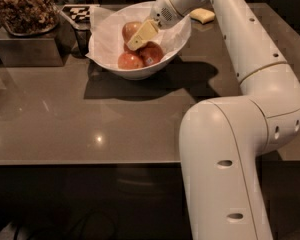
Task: Pick apple from white bowl
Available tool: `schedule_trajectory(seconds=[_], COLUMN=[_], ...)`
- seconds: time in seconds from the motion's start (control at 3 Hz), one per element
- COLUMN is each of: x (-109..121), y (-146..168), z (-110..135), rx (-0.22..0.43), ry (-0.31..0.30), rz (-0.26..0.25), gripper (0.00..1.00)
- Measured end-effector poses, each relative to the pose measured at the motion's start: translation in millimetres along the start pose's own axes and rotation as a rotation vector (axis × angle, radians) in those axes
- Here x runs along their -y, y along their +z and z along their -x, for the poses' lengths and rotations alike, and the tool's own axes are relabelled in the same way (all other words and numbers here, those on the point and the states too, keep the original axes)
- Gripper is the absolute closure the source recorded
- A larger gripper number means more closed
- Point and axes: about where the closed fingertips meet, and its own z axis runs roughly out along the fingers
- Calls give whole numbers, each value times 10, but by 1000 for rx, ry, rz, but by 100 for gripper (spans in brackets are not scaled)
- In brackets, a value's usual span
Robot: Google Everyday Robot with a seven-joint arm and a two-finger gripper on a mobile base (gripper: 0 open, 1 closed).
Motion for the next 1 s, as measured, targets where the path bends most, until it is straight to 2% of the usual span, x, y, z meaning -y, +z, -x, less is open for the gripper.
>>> schedule_trajectory(seconds=[0.33,0.67,1.0], x=[21,28,-46], y=[-40,-231,-535], z=[-3,41,37], rx=[9,47,127], ry=[6,-14,-29], rz=[-6,-30,-42], gripper=[84,100,100])
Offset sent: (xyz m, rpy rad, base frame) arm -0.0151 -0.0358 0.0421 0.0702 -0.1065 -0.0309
